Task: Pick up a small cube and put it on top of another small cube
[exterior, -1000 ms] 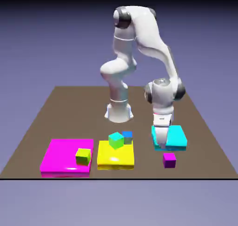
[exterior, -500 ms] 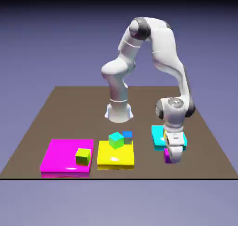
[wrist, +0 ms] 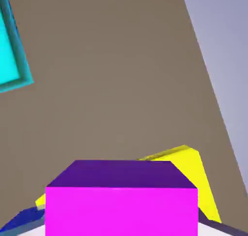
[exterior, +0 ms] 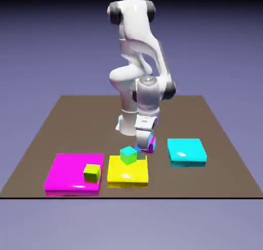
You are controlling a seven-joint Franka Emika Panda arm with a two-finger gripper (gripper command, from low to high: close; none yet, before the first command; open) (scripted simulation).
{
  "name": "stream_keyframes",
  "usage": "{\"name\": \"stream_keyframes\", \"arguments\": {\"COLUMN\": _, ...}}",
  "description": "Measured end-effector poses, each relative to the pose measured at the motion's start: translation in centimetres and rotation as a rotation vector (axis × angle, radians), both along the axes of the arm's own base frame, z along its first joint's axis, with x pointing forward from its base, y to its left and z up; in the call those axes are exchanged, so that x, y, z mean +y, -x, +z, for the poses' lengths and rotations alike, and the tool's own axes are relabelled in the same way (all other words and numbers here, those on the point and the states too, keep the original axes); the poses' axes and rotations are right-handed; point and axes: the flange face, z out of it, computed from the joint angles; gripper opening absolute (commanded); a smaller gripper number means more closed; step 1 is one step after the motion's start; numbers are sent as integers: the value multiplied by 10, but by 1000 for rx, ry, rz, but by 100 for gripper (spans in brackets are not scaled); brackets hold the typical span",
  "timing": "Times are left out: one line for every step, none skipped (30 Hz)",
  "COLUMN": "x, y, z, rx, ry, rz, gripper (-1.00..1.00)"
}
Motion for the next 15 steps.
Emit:
{"name": "stream_keyframes", "arguments": {"x": -12, "y": 7, "z": 5, "rx": -3, "ry": 3, "rz": -26, "gripper": -100}}
{"name": "stream_keyframes", "arguments": {"x": -23, "y": 14, "z": 9, "rx": -6, "ry": 7, "rz": -52, "gripper": -100}}
{"name": "stream_keyframes", "arguments": {"x": -34, "y": 21, "z": 13, "rx": -9, "ry": 11, "rz": -78, "gripper": -100}}
{"name": "stream_keyframes", "arguments": {"x": -44, "y": 29, "z": 16, "rx": -14, "ry": 16, "rz": -103, "gripper": -100}}
{"name": "stream_keyframes", "arguments": {"x": -47, "y": 32, "z": 17, "rx": -15, "ry": 18, "rz": -112, "gripper": -100}}
{"name": "stream_keyframes", "arguments": {"x": -47, "y": 32, "z": 18, "rx": -15, "ry": 18, "rz": -112, "gripper": -100}}
{"name": "stream_keyframes", "arguments": {"x": -46, "y": 30, "z": 6, "rx": -14, "ry": 15, "rz": -110, "gripper": -100}}
{"name": "stream_keyframes", "arguments": {"x": -45, "y": 30, "z": -6, "rx": -13, "ry": 13, "rz": -109, "gripper": -100}}
{"name": "stream_keyframes", "arguments": {"x": -45, "y": 29, "z": -17, "rx": -13, "ry": 12, "rz": -109, "gripper": -100}}
{"name": "stream_keyframes", "arguments": {"x": -45, "y": 29, "z": -29, "rx": -13, "ry": 13, "rz": -109, "gripper": -100}}
{"name": "stream_keyframes", "arguments": {"x": -45, "y": 30, "z": -40, "rx": -14, "ry": 15, "rz": -110, "gripper": -100}}
{"name": "stream_keyframes", "arguments": {"x": -46, "y": 31, "z": -51, "rx": -15, "ry": 18, "rz": -111, "gripper": -100}}
{"name": "stream_keyframes", "arguments": {"x": -46, "y": 31, "z": -52, "rx": -15, "ry": 19, "rz": -112, "gripper": 100}}
{"name": "stream_keyframes", "arguments": {"x": -46, "y": 31, "z": -52, "rx": -16, "ry": 19, "rz": -112, "gripper": 100}}
{"name": "stream_keyframes", "arguments": {"x": -46, "y": 31, "z": -52, "rx": -16, "ry": 19, "rz": -112, "gripper": 100}}
